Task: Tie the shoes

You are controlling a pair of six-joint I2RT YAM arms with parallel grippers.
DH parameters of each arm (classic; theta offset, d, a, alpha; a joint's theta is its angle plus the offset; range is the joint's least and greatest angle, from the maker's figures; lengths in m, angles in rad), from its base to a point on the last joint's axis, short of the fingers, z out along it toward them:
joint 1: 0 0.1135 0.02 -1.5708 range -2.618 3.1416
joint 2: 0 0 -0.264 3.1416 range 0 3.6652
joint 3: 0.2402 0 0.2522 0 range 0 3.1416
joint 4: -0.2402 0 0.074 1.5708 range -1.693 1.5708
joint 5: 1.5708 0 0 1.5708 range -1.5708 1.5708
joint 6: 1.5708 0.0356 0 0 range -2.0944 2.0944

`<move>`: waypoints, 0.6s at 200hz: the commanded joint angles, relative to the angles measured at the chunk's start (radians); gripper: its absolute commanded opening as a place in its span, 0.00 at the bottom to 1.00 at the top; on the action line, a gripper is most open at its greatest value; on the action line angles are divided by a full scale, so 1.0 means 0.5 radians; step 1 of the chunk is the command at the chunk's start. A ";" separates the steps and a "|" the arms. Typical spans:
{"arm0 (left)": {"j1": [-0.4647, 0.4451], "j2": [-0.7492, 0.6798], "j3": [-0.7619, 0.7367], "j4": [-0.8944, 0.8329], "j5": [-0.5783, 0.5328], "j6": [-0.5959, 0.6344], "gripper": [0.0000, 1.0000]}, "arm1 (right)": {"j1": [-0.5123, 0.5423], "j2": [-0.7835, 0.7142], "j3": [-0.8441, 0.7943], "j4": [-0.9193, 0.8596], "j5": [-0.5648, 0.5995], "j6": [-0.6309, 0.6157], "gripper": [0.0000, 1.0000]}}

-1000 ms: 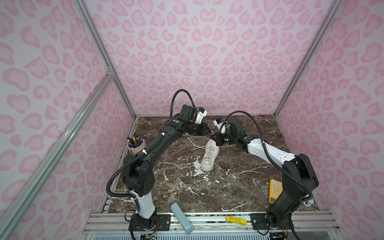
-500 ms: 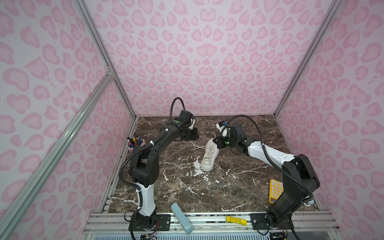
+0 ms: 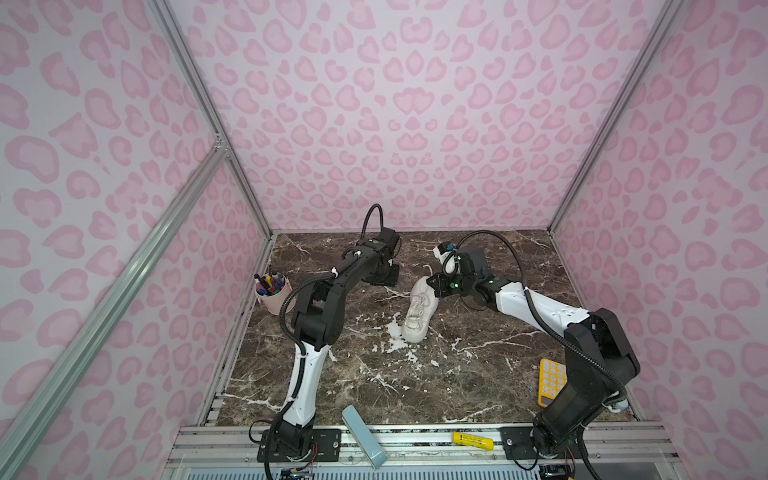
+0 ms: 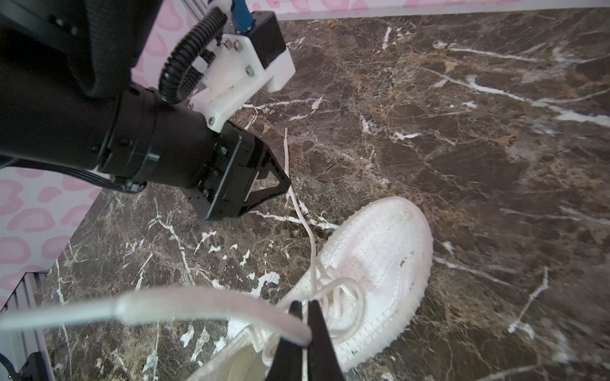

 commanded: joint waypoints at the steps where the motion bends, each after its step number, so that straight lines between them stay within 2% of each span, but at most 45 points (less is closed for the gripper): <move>1: -0.001 0.071 0.089 -0.081 -0.013 -0.064 0.42 | -0.004 -0.001 -0.008 -0.019 0.017 0.000 0.05; 55: -0.008 0.206 0.205 -0.158 -0.043 -0.096 0.42 | -0.012 -0.005 -0.013 -0.027 0.005 -0.010 0.05; 86: -0.014 0.249 0.205 -0.166 -0.056 -0.098 0.38 | -0.026 -0.004 -0.022 -0.019 -0.001 -0.008 0.05; 89: -0.014 0.253 0.208 -0.168 -0.058 -0.098 0.34 | -0.026 -0.005 -0.021 -0.020 -0.001 -0.007 0.05; 120: -0.028 0.274 0.220 -0.157 -0.069 -0.096 0.18 | -0.031 -0.019 -0.039 -0.011 -0.004 0.001 0.05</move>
